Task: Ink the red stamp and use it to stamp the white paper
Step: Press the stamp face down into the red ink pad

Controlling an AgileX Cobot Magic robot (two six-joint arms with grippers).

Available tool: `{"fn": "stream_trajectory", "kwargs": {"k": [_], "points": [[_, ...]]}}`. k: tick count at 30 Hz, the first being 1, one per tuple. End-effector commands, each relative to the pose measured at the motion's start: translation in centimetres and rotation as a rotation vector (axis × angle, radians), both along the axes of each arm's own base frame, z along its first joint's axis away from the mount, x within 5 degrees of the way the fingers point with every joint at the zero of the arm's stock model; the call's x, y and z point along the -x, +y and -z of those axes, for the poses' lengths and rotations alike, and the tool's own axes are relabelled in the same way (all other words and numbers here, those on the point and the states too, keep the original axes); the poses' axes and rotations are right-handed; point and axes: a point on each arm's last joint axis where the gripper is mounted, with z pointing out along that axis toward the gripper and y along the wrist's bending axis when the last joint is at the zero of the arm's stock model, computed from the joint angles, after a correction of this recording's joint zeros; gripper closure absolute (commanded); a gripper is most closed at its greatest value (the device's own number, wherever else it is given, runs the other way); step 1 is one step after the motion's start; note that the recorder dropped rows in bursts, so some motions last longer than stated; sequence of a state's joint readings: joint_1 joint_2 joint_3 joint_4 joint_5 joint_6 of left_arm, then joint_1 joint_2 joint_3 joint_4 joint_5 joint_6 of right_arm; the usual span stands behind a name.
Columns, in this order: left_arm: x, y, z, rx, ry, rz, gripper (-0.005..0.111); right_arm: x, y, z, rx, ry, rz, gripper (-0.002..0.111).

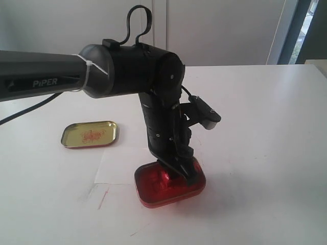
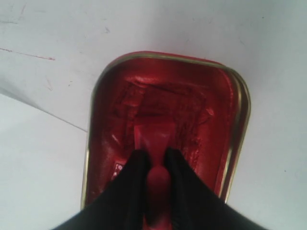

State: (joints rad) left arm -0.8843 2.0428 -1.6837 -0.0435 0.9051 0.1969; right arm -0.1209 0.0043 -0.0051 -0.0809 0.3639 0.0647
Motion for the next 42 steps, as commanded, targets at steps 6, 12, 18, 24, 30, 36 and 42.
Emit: {"fn": "stream_trajectory", "kwargs": {"k": [6, 12, 18, 24, 30, 36, 42], "points": [[0.3, -0.4, 0.1, 0.025, 0.033, -0.027, 0.107, 0.0, 0.0, 0.0, -0.001, -0.014, -0.003, 0.108], [0.1, -0.7, 0.7, 0.034, 0.031, -0.032, 0.107, 0.0, 0.0, 0.0, -0.001, -0.014, -0.003, 0.108], [0.1, -0.8, 0.9, 0.032, 0.036, -0.033, 0.107, 0.0, 0.0, 0.0, -0.001, -0.014, -0.003, 0.108], [0.1, -0.8, 0.9, 0.034, 0.034, -0.033, 0.107, 0.0, 0.0, 0.0, -0.001, -0.014, -0.003, 0.108], [0.0, -0.8, 0.9, 0.036, 0.033, -0.033, 0.107, 0.0, 0.0, 0.0, -0.001, -0.014, -0.003, 0.108], [0.0, -0.8, 0.9, 0.036, 0.033, -0.033, 0.107, 0.0, 0.0, 0.0, -0.001, -0.014, -0.003, 0.108], [0.1, -0.8, 0.9, 0.034, 0.034, -0.033, 0.107, 0.0, 0.0, 0.0, -0.001, -0.014, -0.003, 0.108]]}}
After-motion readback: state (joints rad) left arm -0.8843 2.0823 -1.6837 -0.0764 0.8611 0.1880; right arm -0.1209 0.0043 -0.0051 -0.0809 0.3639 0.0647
